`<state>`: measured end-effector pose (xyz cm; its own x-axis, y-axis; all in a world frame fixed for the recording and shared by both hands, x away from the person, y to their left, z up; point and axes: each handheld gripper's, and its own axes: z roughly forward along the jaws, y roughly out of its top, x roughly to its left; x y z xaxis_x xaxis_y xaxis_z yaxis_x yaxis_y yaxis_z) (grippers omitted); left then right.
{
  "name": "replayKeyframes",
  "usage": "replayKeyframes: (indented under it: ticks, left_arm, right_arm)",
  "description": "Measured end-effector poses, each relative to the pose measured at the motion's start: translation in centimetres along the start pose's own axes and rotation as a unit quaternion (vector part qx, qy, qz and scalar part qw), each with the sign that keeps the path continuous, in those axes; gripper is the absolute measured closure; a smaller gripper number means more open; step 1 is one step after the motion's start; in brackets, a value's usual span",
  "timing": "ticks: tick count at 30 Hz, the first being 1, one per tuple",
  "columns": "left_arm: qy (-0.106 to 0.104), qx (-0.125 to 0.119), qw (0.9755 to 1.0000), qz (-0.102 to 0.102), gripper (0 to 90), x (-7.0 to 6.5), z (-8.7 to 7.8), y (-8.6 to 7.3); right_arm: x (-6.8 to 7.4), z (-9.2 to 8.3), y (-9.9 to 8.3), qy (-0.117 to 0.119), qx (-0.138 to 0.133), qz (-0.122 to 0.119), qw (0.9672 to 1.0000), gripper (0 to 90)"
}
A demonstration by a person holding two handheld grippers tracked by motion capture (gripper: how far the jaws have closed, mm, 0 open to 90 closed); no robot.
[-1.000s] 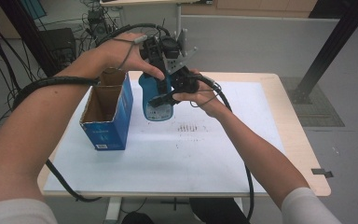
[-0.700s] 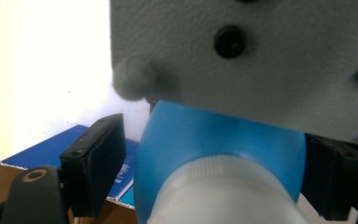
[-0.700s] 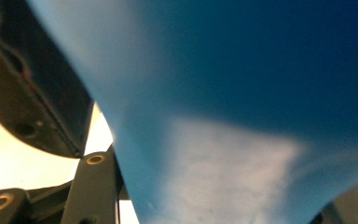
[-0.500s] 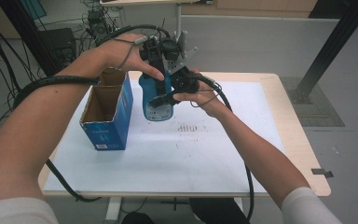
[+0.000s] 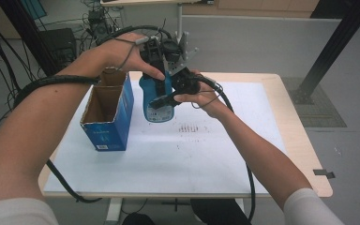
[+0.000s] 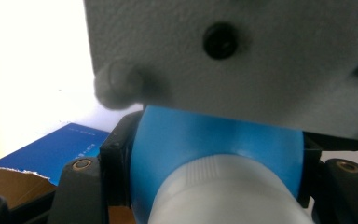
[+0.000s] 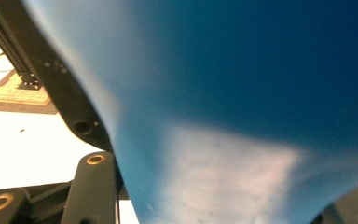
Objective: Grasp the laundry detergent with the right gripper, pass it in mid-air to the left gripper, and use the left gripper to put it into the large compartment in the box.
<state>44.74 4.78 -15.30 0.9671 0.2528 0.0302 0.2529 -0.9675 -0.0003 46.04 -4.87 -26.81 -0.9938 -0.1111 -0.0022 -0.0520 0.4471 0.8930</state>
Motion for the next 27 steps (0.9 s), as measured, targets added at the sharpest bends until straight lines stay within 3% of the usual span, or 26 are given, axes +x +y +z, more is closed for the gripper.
replayKeyframes:
  ticks: [12,25,27]
  left_arm:
    - [0.004,0.005,1.0000,0.007,37.3,-0.10,0.04,-0.02]
    - [0.008,-0.005,0.9999,0.010,37.3,-0.08,0.13,-0.23]
    - [0.009,-0.003,0.9999,0.010,37.3,-0.09,0.11,-0.21]
  right_arm:
    - [0.07,0.14,0.02,0.000,0.001,0.000,1.0000,44.0]
    - [0.02,0.18,0.01,-0.004,0.002,0.001,1.0000,44.0]
    - [-0.09,0.20,0.01,-0.010,0.004,-0.007,0.9999,44.0]
